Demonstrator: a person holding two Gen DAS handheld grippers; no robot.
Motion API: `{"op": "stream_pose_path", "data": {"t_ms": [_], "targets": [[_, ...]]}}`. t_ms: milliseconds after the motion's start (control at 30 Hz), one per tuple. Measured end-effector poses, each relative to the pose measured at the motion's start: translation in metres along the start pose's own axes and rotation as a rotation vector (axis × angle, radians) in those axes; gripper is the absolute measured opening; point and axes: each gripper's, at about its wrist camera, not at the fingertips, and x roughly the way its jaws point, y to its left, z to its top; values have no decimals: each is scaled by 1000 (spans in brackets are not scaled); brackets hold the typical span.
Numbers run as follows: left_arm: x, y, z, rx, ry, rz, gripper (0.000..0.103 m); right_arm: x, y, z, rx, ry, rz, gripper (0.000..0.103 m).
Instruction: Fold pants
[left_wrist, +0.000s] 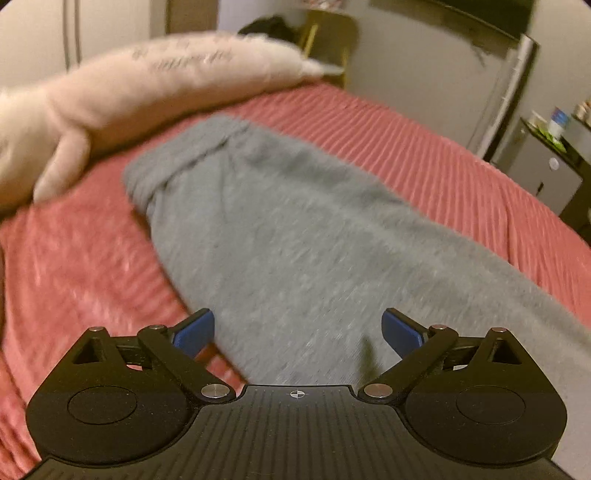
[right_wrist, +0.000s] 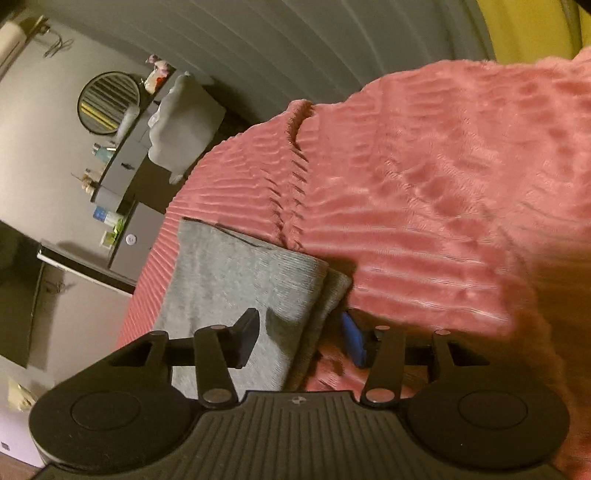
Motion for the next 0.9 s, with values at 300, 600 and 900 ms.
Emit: {"op": "stream_pose_path", "data": {"t_ms": [300,600,900], "targets": [[9,28,-3,-189,57,-13,100,-12,33,0,-189,-108,-24,14],[15,17,-2,-124,61,3,100,0,53,0,-262,-84,-98,9],[14,13,-2,-112,54,-9,100,-68,228,-138,-1068,-197,249,8]]}}
